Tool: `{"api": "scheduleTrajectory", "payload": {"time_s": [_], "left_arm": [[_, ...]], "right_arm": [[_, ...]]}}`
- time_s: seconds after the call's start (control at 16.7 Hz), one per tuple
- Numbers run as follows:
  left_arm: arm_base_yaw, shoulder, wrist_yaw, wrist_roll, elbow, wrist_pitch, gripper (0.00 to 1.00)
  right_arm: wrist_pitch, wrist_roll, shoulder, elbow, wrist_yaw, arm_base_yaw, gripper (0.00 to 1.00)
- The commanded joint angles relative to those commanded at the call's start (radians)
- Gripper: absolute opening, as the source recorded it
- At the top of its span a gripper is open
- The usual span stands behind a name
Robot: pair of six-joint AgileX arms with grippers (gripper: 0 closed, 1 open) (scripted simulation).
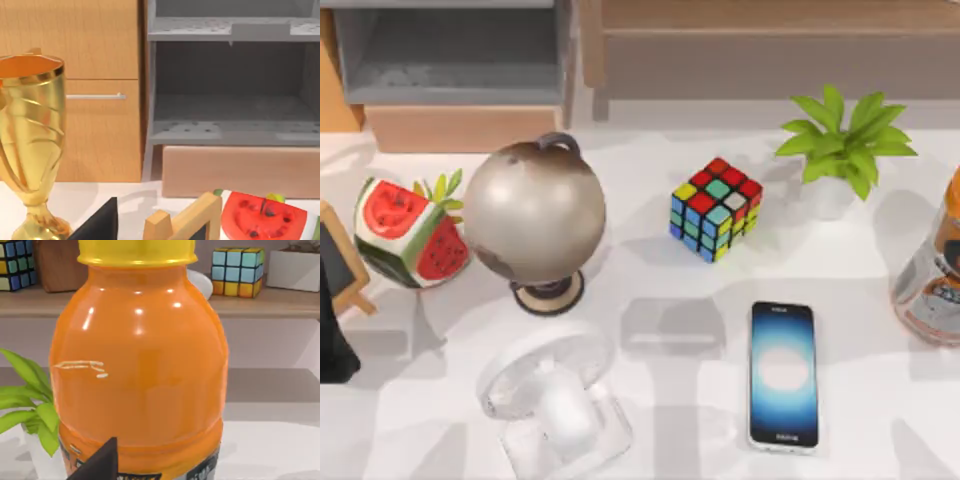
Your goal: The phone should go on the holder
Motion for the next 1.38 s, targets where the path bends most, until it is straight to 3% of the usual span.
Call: {"api": "scheduleTrajectory", "payload": {"time_s": [0.24, 0.48, 1.02, 1.38], "left_arm": [[0.0, 0.0, 0.0, 0.0, 0.0, 0.0, 1.0], [0.0, 0.0, 0.0, 0.0, 0.0, 0.0, 1.0], [0.0, 0.0, 0.0, 0.0, 0.0, 0.0, 1.0], [0.0, 0.0, 0.0, 0.0, 0.0, 0.0, 1.0]], "right_arm": [[-0.029, 0.019, 0.03, 0.017, 0.003, 0.002, 1.0], [-0.2, 0.121, 0.216, 0.121, 0.014, 0.03, 1.0], [-0.81, 0.443, 1.137, 0.576, 0.029, 0.273, 1.0], [-0.998, 0.632, 1.614, 0.961, 0.024, 0.476, 1.0]]}}
